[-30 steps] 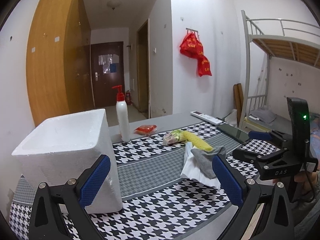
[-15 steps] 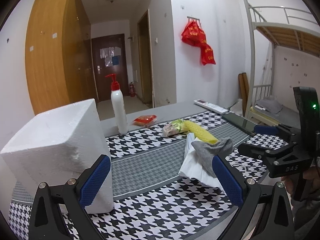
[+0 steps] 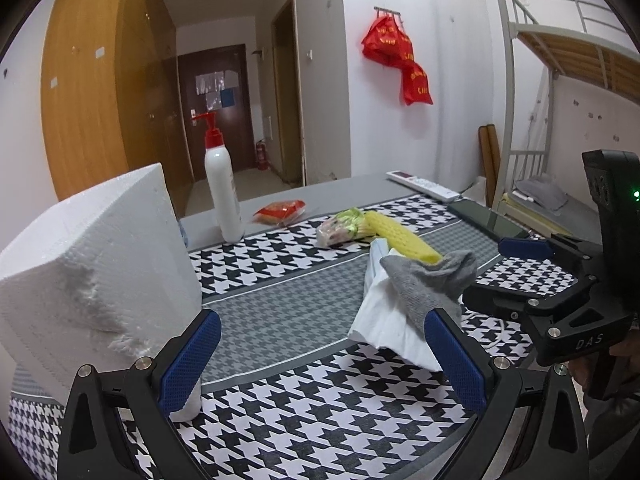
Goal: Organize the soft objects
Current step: 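Move both tools toward the grey sock and white cloth pile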
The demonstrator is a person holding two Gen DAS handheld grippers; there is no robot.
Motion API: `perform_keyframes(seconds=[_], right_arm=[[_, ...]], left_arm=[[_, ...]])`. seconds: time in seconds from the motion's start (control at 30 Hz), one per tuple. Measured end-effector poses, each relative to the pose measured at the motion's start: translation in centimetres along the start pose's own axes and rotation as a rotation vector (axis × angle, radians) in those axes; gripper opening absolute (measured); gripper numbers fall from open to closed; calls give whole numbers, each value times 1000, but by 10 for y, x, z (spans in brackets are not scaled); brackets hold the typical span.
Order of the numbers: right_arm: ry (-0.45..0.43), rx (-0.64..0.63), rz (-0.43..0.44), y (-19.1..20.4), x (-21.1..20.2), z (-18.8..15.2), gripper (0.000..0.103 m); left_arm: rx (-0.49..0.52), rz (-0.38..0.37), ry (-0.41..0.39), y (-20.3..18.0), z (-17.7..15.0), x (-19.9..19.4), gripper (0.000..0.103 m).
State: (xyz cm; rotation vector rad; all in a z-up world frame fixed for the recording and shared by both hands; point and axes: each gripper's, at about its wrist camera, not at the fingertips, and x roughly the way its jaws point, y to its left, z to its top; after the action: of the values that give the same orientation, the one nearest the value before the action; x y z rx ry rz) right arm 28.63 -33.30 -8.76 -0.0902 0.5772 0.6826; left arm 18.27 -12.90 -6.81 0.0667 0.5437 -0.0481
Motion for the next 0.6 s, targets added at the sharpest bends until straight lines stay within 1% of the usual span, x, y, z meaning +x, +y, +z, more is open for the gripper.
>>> perform_keyframes(seconds=[0.07,0.33,0.37,0.43,0.6], right_arm=[[11,-1,6,0,4,-1,103],[33,-6,27,-1,15,-1,102],[40,-8,36,-1,17,0,102],[53,-16,42,-1,22,2,96],[76,-28,65,2,30,4,92]], left_arm=[[-2,12,12,0,0,5,102],[-6,18,33,3,-2,16,102],[-7,21,34,3,-3,16,102],[-8,22,38,4,-3,18,102],[-30,8,60,7,-4,21,102]])
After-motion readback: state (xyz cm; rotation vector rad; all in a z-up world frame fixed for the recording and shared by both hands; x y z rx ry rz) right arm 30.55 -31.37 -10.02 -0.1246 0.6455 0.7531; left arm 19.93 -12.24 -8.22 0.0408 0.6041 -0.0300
